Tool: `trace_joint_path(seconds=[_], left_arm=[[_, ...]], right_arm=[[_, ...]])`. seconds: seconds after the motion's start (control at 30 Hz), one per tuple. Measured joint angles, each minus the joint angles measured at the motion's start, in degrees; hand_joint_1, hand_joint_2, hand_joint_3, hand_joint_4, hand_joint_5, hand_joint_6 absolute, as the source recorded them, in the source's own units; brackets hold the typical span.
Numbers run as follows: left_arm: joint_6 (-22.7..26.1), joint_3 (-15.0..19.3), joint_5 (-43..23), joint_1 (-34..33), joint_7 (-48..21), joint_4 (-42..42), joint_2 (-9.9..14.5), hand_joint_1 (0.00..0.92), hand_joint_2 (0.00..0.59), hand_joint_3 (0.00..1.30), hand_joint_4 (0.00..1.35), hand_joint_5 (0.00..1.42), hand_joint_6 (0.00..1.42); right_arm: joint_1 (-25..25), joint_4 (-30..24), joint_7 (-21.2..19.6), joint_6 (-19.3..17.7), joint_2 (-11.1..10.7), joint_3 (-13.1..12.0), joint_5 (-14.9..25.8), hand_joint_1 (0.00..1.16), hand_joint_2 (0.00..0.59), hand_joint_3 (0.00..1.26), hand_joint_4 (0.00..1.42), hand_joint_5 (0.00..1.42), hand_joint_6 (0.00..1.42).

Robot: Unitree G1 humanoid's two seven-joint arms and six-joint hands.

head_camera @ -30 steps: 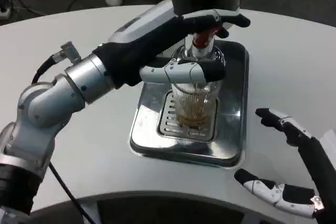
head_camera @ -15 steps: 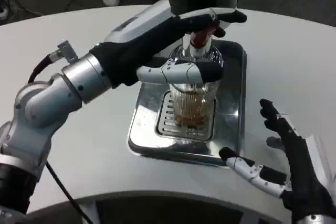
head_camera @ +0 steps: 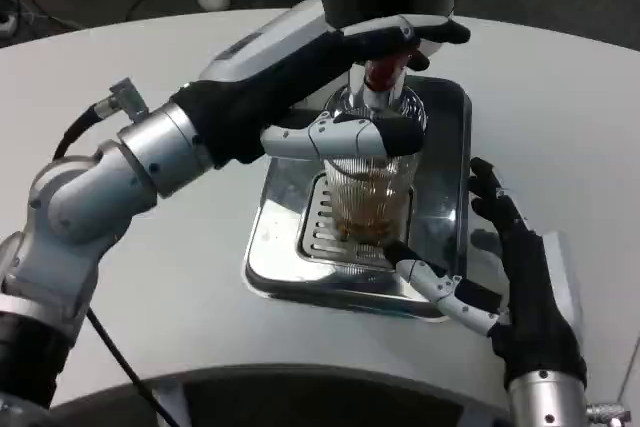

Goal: Grasp the cup under the faucet to collect the drink, then remove the cup.

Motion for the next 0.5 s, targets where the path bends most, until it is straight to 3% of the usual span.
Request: trace_joint_path(seconds=[0.5], left_arm=[[0.55,0.05,-0.07,0.11,0.20,-0.22,0.07,0.000,0.060,0.22,0.15,0.25,0.23]], right_arm=[[-7.26,11.52,-13.15,-7.31,0.55,2.46,3.12,0.78,0.150,0.13,0.14,0.15,0.22]])
